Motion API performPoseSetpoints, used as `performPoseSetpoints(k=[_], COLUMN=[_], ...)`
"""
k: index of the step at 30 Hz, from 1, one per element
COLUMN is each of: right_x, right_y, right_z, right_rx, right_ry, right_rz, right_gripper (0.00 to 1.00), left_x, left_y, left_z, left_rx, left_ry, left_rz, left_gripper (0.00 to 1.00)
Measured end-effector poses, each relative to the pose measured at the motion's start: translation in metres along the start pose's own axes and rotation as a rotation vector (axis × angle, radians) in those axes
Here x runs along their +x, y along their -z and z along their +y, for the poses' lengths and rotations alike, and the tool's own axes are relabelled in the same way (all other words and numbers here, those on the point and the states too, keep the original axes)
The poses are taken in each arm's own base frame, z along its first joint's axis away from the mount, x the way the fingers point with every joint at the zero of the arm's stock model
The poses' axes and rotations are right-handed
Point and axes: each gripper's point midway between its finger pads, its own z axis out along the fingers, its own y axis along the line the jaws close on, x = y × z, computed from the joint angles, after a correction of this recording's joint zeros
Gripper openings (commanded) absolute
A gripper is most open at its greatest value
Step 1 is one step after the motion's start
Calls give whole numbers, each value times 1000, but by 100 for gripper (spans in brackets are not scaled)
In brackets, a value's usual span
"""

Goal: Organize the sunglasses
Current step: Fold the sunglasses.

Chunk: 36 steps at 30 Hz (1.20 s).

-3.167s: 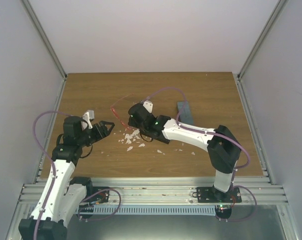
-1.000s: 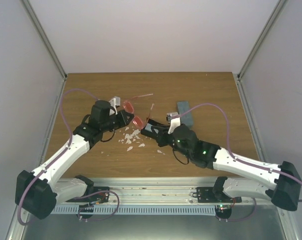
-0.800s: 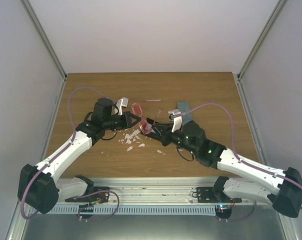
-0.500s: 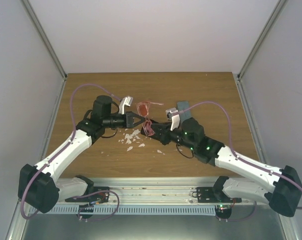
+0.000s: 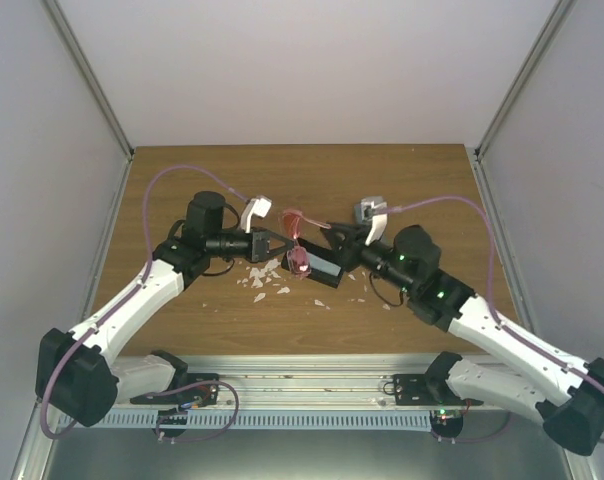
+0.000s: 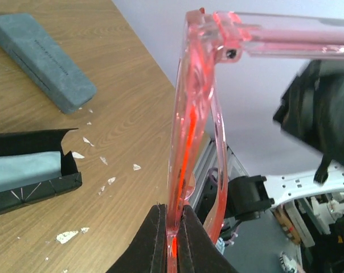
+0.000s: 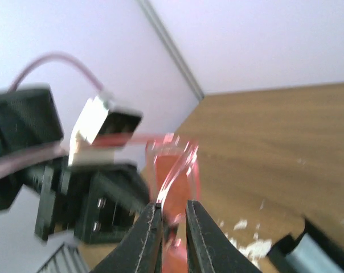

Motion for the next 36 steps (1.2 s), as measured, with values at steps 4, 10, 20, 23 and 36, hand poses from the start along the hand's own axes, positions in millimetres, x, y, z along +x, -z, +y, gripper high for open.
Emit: performPoseSetpoints(k=[4, 10, 20, 23, 36], right_x=[-41, -62, -17, 2, -1], right_y=[0, -24, -34, -35, -28], right_z=[-10, 13, 45, 40, 1], right_rx=[19, -126, -401, -416, -165], right_ry=[-25, -10, 29, 16, -11], right_rz=[-75, -31, 157, 211, 150], right_gripper=[14, 16, 16, 16, 20], left_x=[4, 12, 18, 18, 17], left_y=[0, 0, 1, 1, -5], left_z=[-9, -23, -22, -22, 12], left_rx=[33, 70, 64, 63, -89], left_ry=[-56, -133, -150, -151, -100], left_rz=[17, 38, 55, 55, 44], left_gripper=[0, 0, 0, 0, 0])
